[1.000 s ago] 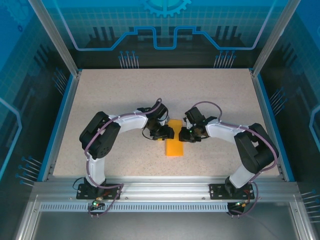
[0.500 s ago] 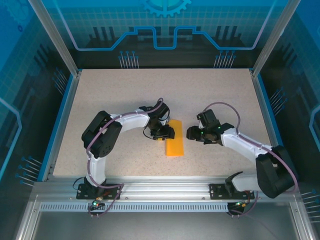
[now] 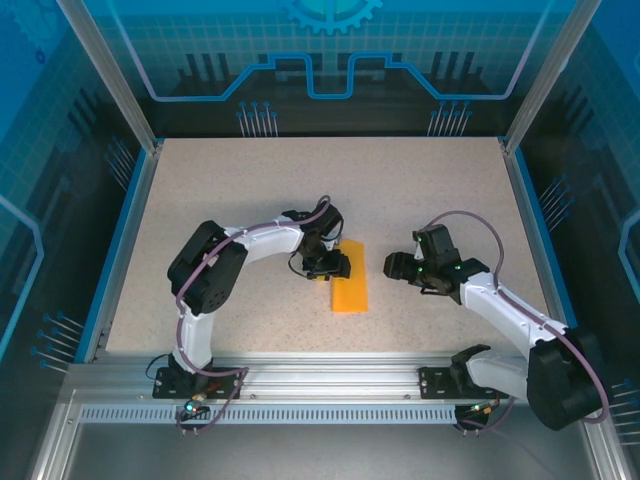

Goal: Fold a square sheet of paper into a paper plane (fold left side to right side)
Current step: Hold the square sheet of paper at the center of the table.

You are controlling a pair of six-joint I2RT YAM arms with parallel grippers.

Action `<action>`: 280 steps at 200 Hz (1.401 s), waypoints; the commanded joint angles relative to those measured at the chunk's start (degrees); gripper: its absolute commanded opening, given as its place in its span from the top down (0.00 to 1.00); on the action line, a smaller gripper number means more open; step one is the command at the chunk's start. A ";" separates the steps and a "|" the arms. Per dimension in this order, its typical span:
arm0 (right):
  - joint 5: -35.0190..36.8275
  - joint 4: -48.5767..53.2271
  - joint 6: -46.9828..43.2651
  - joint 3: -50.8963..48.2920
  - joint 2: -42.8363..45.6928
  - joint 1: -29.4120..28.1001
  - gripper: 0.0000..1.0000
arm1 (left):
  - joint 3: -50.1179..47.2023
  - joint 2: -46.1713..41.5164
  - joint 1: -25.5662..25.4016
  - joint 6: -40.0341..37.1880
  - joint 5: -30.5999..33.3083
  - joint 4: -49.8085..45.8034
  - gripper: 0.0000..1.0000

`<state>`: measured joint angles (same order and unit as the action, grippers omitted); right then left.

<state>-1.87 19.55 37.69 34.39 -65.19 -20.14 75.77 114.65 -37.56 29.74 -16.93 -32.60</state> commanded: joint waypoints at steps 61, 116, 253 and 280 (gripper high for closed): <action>-1.21 -0.31 0.10 -0.64 0.76 0.98 0.29 | -0.53 5.14 -1.51 -2.47 2.47 -1.41 0.45; -1.21 -0.05 -0.16 -0.53 0.65 1.03 0.29 | -0.29 5.23 -1.60 -2.64 3.14 -1.89 0.45; -4.19 -1.57 -0.56 -0.11 -1.41 1.07 0.29 | 0.04 5.46 -1.57 -2.49 3.57 -2.20 0.45; -8.54 -4.31 -0.52 0.06 -3.44 1.02 0.32 | 0.03 5.52 -1.60 -2.31 3.55 -2.19 0.45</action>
<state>-5.65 18.00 37.50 34.39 -66.76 -19.81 77.12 115.37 -38.00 28.38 -15.66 -34.33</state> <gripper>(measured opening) 0.699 0.550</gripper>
